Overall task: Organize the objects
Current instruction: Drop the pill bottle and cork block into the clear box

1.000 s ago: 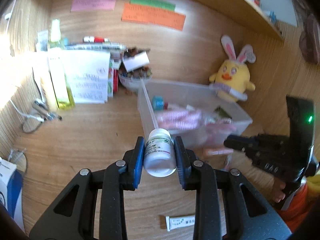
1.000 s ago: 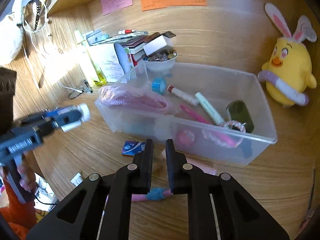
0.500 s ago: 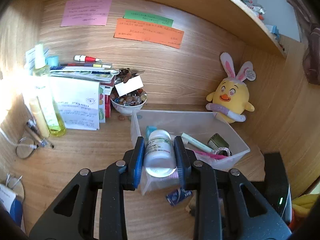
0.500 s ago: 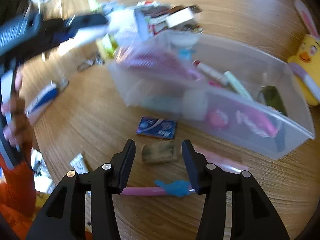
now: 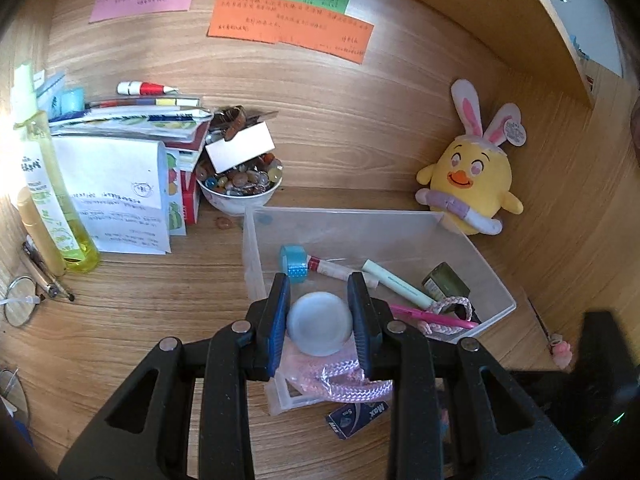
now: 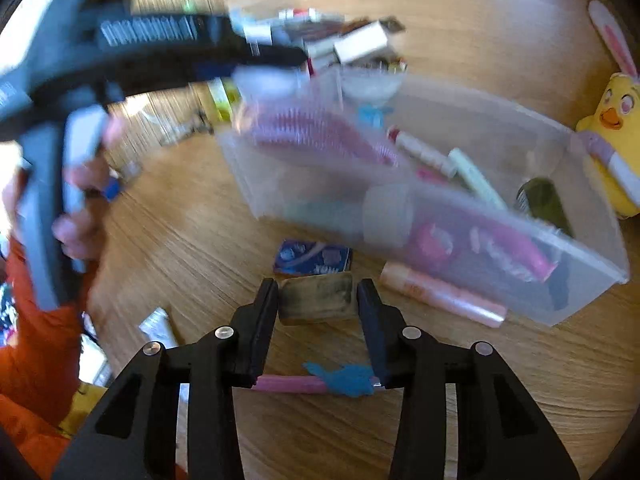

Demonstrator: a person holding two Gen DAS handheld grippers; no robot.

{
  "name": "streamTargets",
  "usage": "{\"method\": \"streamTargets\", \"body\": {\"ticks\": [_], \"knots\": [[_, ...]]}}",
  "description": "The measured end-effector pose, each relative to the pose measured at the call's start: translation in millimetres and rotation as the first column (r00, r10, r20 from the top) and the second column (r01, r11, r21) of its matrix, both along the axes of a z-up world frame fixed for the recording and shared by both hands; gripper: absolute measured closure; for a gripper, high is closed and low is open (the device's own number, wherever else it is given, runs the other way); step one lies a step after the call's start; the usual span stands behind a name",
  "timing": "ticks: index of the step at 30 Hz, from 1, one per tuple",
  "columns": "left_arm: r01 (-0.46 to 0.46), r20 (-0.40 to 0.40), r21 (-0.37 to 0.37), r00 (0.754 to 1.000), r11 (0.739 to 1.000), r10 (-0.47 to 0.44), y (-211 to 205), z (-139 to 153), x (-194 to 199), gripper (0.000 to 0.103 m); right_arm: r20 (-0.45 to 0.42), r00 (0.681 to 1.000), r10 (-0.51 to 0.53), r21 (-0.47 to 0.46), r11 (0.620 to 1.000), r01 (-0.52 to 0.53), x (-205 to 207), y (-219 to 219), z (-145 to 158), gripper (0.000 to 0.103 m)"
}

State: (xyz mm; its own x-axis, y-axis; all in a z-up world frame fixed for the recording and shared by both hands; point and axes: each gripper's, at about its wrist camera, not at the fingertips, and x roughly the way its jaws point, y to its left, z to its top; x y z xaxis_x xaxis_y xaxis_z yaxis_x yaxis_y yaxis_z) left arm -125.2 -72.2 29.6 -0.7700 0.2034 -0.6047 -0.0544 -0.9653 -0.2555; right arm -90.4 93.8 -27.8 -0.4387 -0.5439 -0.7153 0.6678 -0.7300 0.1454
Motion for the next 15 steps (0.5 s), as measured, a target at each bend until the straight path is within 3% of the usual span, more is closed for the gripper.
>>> {"method": "streamTargets", "body": {"ticks": [5,10,12,14,15], "knots": [[0.006,0.007,0.005,1.000,1.000,-0.006,1,-2,-2,0.074,-0.089,0.993,-0.074,-0.075,0.995,0.067,-1,20,36,0.066],[0.012,-0.013,0.002,1.000,1.000,-0.012,3,4,5,0.073,-0.130,0.976,-0.177,-0.108,0.981,0.164,-19,36,53,0.065],[0.009,-0.022,-0.005,1.000,1.000,-0.009,4,7,9,0.068,-0.129,0.967,-0.218,-0.104,0.973,0.206,-29,40,53,0.066],[-0.004,-0.034,-0.017,0.999,1.000,0.003,4,10,17,0.048,-0.123,0.960,-0.251,-0.093,0.966,0.240,-42,38,50,0.066],[-0.015,-0.044,-0.024,0.999,1.000,0.013,4,11,21,0.043,-0.123,0.956,-0.265,-0.085,0.963,0.256,-49,36,47,0.066]]}}
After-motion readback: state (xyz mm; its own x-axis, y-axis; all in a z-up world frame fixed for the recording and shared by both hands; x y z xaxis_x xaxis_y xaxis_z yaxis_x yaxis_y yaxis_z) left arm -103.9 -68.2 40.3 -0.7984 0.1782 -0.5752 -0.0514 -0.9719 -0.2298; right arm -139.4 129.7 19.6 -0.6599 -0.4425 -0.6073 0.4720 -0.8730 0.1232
